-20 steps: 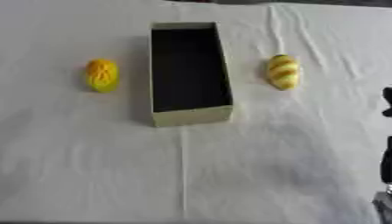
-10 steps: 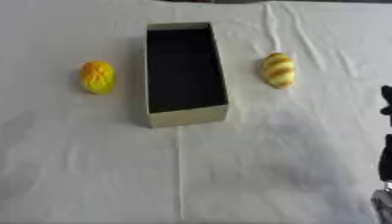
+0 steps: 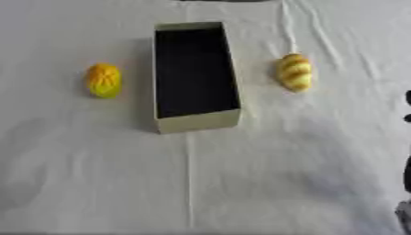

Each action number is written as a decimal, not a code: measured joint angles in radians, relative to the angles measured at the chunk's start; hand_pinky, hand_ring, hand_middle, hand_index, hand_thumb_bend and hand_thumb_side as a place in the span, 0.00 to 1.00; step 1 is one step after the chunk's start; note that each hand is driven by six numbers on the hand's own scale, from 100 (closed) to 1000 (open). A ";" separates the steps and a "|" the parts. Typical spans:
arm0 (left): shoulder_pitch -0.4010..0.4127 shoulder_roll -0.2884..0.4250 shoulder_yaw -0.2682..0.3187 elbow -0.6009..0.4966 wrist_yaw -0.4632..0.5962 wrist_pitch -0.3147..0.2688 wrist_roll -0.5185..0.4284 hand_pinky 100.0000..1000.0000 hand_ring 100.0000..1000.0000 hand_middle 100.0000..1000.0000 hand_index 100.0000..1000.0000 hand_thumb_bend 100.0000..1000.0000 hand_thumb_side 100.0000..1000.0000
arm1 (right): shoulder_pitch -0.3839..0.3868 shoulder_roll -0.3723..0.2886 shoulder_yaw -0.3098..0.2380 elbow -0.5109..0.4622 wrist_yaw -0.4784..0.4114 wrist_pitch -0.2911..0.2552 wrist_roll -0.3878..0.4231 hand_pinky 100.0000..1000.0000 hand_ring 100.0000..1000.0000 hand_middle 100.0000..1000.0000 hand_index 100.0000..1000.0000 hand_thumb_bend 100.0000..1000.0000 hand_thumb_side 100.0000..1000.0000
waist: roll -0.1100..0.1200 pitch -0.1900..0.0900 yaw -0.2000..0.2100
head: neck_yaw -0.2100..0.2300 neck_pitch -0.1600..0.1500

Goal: Pick up objects on the table and place them in the box.

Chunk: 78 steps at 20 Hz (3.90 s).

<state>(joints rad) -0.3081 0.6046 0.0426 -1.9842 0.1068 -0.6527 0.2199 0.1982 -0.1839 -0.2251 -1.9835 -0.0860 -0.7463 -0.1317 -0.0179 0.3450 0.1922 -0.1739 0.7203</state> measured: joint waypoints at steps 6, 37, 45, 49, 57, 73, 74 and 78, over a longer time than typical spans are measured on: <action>0.010 0.070 -0.002 0.000 -0.039 -0.007 0.029 0.73 0.75 0.69 0.82 0.00 0.45 | 0.028 -0.036 -0.002 0.000 0.069 -0.016 -0.038 0.87 0.80 0.42 0.73 0.00 0.47 | -0.002 0.000 0.000 | 0.009 0.000; 0.006 0.099 -0.033 0.000 -0.048 -0.009 0.020 0.73 0.75 0.69 0.82 0.00 0.50 | 0.038 -0.770 0.011 0.000 0.372 0.624 -0.140 0.86 0.86 0.55 0.82 0.00 0.23 | -0.030 0.012 0.013 | -0.030 -0.008; -0.018 0.099 -0.040 0.000 -0.039 -0.008 0.007 0.73 0.75 0.69 0.82 0.00 0.51 | -0.069 -0.839 0.037 0.002 0.304 0.719 -0.046 0.87 0.88 0.61 0.85 0.00 0.26 | -0.039 0.027 0.034 | -0.055 -0.016; -0.027 0.099 -0.045 0.000 -0.034 -0.009 -0.002 0.73 0.75 0.69 0.82 0.00 0.52 | -0.139 -0.869 0.059 0.054 0.296 0.719 0.011 0.88 0.88 0.62 0.86 0.00 0.23 | -0.046 0.036 0.050 | -0.072 -0.028; -0.053 0.098 -0.052 0.000 -0.026 -0.007 -0.020 0.72 0.74 0.69 0.82 0.00 0.52 | -0.248 -0.878 0.093 0.175 0.305 0.667 0.096 0.89 0.89 0.66 0.88 0.00 0.18 | -0.068 0.063 0.089 | -0.103 -0.049; -0.077 0.085 -0.066 0.000 -0.008 0.003 -0.053 0.72 0.74 0.69 0.82 0.00 0.53 | -0.348 -0.875 0.152 0.244 0.418 0.630 0.210 0.90 0.88 0.71 0.91 0.00 0.17 | -0.089 0.088 0.130 | -0.146 -0.062; -0.078 0.082 -0.067 0.000 -0.007 0.004 -0.055 0.72 0.74 0.69 0.82 0.00 0.53 | -0.350 -0.875 0.154 0.247 0.426 0.630 0.217 0.90 0.88 0.71 0.91 0.00 0.19 | -0.092 0.089 0.132 | -0.146 -0.062; -0.081 0.080 -0.070 0.000 0.000 0.007 -0.062 0.72 0.74 0.68 0.82 0.00 0.53 | -0.364 -0.864 0.162 0.268 0.448 0.634 0.234 0.90 0.88 0.71 0.90 0.00 0.22 | -0.096 0.095 0.141 | -0.152 -0.062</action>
<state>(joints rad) -0.3891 0.6847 -0.0274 -1.9842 0.1070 -0.6456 0.1580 -0.1661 -1.0479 -0.0633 -1.7154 0.3623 -0.1120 0.1026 -0.1137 0.4403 0.3327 -0.3260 0.6583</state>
